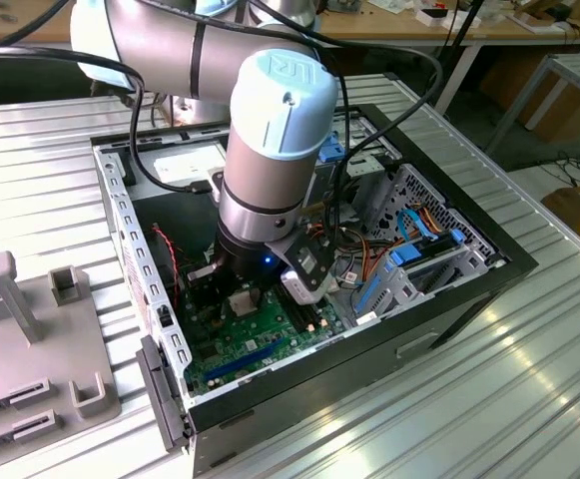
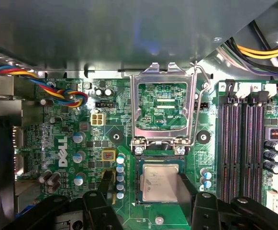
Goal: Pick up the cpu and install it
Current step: 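Place the cpu into insertion slot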
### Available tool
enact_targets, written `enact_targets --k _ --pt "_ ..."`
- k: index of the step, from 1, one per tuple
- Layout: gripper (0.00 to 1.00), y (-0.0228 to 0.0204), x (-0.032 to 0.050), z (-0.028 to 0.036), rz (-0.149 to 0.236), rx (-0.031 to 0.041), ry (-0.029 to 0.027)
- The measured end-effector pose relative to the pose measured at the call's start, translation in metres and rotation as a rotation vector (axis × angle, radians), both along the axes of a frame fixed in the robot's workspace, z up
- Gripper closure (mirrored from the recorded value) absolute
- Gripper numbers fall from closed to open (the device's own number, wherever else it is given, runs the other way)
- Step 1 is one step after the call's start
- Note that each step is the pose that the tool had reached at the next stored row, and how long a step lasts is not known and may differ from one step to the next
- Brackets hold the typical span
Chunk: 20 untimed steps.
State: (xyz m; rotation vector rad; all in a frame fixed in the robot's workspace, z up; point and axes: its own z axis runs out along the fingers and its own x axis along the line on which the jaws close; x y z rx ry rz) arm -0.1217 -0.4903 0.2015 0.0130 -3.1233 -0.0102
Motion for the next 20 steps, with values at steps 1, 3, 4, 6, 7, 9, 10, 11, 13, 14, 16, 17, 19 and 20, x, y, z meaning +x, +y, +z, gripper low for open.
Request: enact_targets --k 1,3,4,6,7,9,10,11,13,14,16,17,19,20 --pt "0.36 0.0000 0.0000 0.0000 0.000 -0.0001 0.0001" --pt "0.36 0.0000 -0.0001 0.0000 0.000 0.0001 0.0000" --pt "0.36 0.0000 -0.0001 0.0000 0.000 0.0002 -0.0001" --pt "0.36 -0.0001 0.0007 0.0004 0.000 0.0000 0.0000" --pt "0.36 -0.0001 0.0014 0.0007 0.000 -0.0001 0.0001" --pt "0.36 -0.0001 0.0029 0.0012 0.000 0.0000 0.0001" --pt "0.36 0.0000 0.0033 0.0012 0.000 0.0002 0.0000" --pt "0.36 0.0000 0.0037 0.0012 0.000 0.0002 0.0000" --pt "0.36 0.0000 0.0065 0.0012 0.000 0.0002 0.0000" --pt "0.36 0.0000 0.0087 0.0013 0.000 0.0001 0.0000" --pt "0.36 -0.0001 0.0091 0.0012 0.000 0.0001 0.0000" --pt "0.36 -0.0001 0.0092 0.0013 0.000 -0.0001 0.0002" --pt "0.44 0.0000 0.0096 0.0035 -0.001 0.0000 0.0005" --pt "0.50 0.0000 0.0096 0.0061 -0.002 0.0001 0.0009"
